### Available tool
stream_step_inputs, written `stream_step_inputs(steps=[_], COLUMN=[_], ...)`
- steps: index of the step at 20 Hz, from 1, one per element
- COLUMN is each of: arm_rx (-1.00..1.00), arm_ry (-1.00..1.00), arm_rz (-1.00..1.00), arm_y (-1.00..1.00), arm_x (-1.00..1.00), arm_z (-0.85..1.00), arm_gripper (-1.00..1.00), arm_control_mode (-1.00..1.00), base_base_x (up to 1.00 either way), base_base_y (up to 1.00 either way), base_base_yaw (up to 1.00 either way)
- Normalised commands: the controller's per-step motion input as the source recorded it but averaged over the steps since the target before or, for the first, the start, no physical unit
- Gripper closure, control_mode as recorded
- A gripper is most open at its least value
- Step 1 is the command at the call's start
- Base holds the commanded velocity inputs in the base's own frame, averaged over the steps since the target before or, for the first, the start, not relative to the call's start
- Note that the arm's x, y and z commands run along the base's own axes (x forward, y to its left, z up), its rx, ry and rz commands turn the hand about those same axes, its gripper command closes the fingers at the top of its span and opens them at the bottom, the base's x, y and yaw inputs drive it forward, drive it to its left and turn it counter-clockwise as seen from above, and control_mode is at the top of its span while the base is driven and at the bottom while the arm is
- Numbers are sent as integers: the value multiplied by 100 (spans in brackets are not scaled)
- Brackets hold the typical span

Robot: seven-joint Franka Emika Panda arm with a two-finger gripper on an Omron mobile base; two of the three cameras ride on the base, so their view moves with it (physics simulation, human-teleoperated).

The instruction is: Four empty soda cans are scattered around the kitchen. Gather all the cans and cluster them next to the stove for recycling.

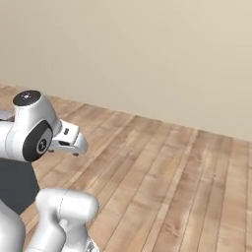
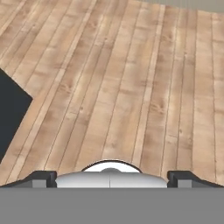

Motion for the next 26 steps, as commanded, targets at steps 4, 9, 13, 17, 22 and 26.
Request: stream_step_inputs(steps=[4, 9, 13, 17, 22, 26], arm_rx=[0, 0, 0, 0, 0, 0], arm_ry=[0, 0, 0, 0, 0, 0], arm_rz=[0, 0, 0, 0, 0, 0], arm_y=[0, 0, 0, 0, 0, 0], arm_x=[0, 0, 0, 0, 0, 0], arm_z=[0, 0, 0, 0, 0, 0], arm_gripper=[-100, -100, -100, -100, -100, -100], arm_control_mode=[100, 100, 100, 100, 100, 100], base_base_x=[0, 0, 5, 15, 59, 38], base_base_y=[0, 0, 0, 0, -33, -52], base_base_yaw=[50, 50, 50, 50, 25, 23])
